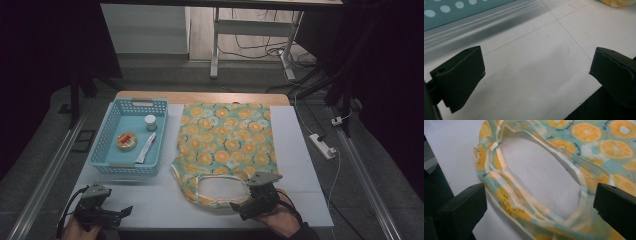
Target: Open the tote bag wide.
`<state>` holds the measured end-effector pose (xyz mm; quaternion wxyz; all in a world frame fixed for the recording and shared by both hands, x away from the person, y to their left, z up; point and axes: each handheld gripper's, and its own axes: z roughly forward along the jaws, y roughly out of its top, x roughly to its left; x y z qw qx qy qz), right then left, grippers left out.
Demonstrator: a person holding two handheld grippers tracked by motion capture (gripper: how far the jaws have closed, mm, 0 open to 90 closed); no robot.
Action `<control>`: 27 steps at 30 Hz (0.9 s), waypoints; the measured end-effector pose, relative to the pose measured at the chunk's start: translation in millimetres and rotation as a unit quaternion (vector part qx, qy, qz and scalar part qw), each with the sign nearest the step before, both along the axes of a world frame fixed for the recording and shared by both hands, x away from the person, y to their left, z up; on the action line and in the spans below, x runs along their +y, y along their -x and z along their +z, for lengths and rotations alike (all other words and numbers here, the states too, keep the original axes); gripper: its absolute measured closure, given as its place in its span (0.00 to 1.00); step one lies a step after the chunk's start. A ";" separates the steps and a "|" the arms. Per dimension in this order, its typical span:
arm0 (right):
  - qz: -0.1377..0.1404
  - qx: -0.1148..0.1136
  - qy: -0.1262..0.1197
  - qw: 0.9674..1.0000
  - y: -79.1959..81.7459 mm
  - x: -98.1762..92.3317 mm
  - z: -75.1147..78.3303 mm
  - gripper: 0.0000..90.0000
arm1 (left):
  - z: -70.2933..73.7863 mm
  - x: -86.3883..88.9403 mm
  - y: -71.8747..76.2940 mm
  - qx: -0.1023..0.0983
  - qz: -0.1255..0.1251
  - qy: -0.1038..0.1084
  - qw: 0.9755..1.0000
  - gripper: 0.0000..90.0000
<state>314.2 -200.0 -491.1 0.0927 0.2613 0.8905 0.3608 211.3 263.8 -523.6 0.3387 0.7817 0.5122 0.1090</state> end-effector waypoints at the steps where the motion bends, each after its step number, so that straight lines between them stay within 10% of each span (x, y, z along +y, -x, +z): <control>1: 0.001 0.000 0.003 1.000 -0.8 2.8 -1.4 0.00 | -0.1 -0.1 0.0 0.000 0.000 0.000 1.000 0.00; 12: 0.037 0.014 0.024 0.999 -7.2 21.3 -14.1 0.14 | -0.2 -0.5 -0.4 0.001 -0.001 -0.001 1.000 0.00; 27: 0.095 0.023 0.035 0.995 -6.4 29.8 -10.5 0.97 | -0.3 -1.6 -0.6 0.002 -0.004 -0.006 1.000 0.00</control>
